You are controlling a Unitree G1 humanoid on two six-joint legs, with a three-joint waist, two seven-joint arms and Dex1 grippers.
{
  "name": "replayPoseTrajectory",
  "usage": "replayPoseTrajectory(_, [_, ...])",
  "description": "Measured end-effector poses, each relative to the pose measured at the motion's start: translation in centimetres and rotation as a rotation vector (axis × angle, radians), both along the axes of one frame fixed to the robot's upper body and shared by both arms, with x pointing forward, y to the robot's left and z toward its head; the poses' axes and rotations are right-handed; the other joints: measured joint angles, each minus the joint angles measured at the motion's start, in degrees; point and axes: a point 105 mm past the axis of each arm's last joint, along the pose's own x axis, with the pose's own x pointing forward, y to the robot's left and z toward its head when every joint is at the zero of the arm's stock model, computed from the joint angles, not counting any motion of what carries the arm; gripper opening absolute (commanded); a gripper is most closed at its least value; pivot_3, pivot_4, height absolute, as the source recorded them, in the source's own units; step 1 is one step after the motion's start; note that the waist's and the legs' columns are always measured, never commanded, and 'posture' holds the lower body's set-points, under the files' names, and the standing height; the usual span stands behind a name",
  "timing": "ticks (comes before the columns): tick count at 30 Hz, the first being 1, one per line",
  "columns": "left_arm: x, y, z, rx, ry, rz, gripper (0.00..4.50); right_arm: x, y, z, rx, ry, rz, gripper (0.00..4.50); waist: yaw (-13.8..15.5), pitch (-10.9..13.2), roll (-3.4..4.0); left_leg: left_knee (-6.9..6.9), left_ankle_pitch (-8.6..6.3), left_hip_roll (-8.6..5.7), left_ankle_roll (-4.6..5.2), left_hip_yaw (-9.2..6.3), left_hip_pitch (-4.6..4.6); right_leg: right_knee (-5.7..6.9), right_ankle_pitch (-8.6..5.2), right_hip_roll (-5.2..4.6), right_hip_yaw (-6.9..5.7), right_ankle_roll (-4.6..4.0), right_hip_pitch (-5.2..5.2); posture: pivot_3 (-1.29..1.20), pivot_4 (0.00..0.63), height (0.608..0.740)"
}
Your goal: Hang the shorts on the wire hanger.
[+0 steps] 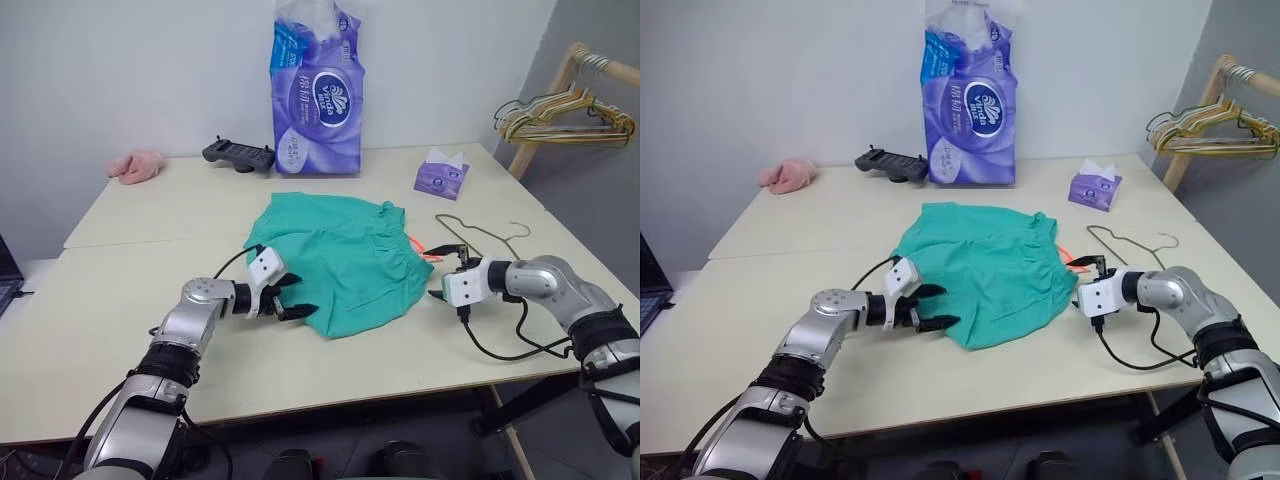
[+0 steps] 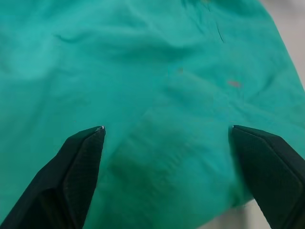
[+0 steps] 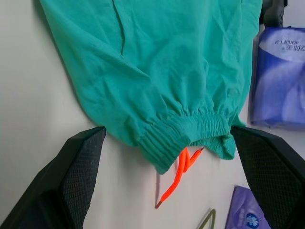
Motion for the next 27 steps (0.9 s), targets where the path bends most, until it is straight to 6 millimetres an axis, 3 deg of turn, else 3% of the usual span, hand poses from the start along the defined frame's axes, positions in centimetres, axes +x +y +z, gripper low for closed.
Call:
replayPoseTrajectory(3, [0.5, -0.1, 0.6, 0.012, -0.015, -0.022, 4.5, 0.6, 0.2, 0.2, -0.029, -0.031, 0.011, 4.47, -0.1, 0.0, -0.01, -0.02, 0.0, 0.0, 0.0, 0.09, 0.05, 0.0, 0.0, 0.0, 0.09, 0.0, 0.0, 0.06, 0.011, 0.74])
replayPoseTrajectory(7, [1.0, -0.4, 1.2, 0.017, -0.031, -0.044, 4.5, 0.7, 1.2, -1.3, -0.078, -0.049, 0.053, 4.47, -0.2, 0.0, -0.03, -0.11, -0.01, 0.01, 0.01, 0.53, 0.26, 0.03, 0.0, 0.0, 0.54, 0.02, 0.01, 0.06, 0.011, 0.74])
replayPoseTrajectory(14, [-0.2, 0.1, 0.5, 0.053, 0.034, -0.119, 4.5, 1.1, 1.3, -2.0, -0.167, -0.087, 0.105, 4.47, -1.0, -0.1, -0.1, -0.11, -0.02, 0.0, 0.04, 0.69, 0.36, 0.04, 0.0, 0.04, 0.79, 0.07, 0.01, 0.08, 0.006, 0.74])
replayPoseTrajectory(18, [-0.9, 1.2, -0.1, 0.106, 0.061, -0.139, 3.58, 1.2, 1.7, -2.1, -0.163, -0.091, 0.114, 4.5, -1.3, -0.1, -0.21, -0.12, -0.02, 0.04, 0.04, 0.69, 0.38, 0.05, 0.0, 0.06, 0.8, 0.07, 0.01, 0.09, 0.001, 0.74])
replayPoseTrajectory(19, [-0.9, 1.4, -0.1, 0.113, 0.064, -0.139, 3.29, 1.3, 1.9, -2.1, -0.165, -0.089, 0.119, 4.31, -1.4, -0.2, -0.27, -0.12, -0.02, 0.06, 0.04, 0.69, 0.38, 0.05, 0.0, 0.08, 0.79, 0.07, 0.01, 0.09, 0.001, 0.74])
replayPoseTrajectory(22, [-0.9, 1.6, 0.0, 0.123, 0.053, -0.141, 2.37, 1.2, 2.3, -2.4, -0.166, -0.078, 0.133, 3.54, -1.4, -0.2, -0.31, -0.14, -0.02, 0.07, 0.04, 0.69, 0.39, 0.05, 0.0, 0.09, 0.79, 0.08, 0.0, 0.09, 0.001, 0.74])
replayPoseTrajectory(27, [-0.5, 1.9, 0.0, 0.13, 0.033, -0.122, 0.69, 1.0, 2.8, -2.7, -0.164, -0.073, 0.158, 1.68, -1.3, -0.2, -0.31, -0.14, -0.02, 0.05, 0.04, 0.68, 0.37, 0.05, 0.01, 0.07, 0.79, 0.09, -0.01, 0.1, 0.001, 0.74])
